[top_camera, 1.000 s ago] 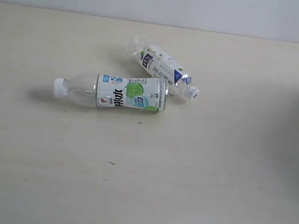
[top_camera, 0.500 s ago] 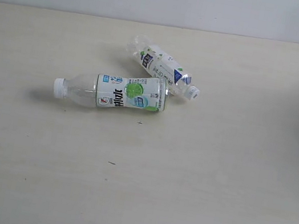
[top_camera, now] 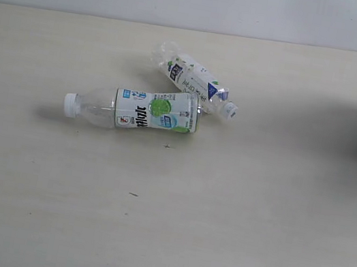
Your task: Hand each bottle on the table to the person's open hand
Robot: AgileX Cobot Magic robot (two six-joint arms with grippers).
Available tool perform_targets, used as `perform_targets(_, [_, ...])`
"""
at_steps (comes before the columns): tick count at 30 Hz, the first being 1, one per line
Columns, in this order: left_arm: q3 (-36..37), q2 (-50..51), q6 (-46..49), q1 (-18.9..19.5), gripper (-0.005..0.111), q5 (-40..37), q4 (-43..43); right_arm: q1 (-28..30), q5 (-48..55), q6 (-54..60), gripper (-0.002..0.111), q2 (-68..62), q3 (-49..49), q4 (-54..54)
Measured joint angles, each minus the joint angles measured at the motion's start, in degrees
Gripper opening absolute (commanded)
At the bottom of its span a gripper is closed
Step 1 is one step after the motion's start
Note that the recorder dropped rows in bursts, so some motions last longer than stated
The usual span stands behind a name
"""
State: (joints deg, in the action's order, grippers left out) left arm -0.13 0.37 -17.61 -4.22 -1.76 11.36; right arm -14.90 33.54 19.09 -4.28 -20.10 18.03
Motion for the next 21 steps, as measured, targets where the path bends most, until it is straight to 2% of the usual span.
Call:
perform_targets(6, [0.0,0.0,0.0,0.0,0.0,0.0,0.0,0.0,0.0,0.0,0.0,1.09,0.0,-0.5])
perform_targets(13, [0.0,0.0,0.0,0.0,0.0,0.0,0.0,0.0,-1.51,0.0,0.0,3.94,0.0,-6.89])
perform_targets(18, [0.0,0.0,0.0,0.0,0.0,0.0,0.0,0.0,-13.06,-0.23,0.0,3.4,0.34,-10.92])
perform_targets(21, [0.0,0.0,0.0,0.0,0.0,0.0,0.0,0.0,-17.19,-2.5,0.0,-1.5,-0.24,-16.87])
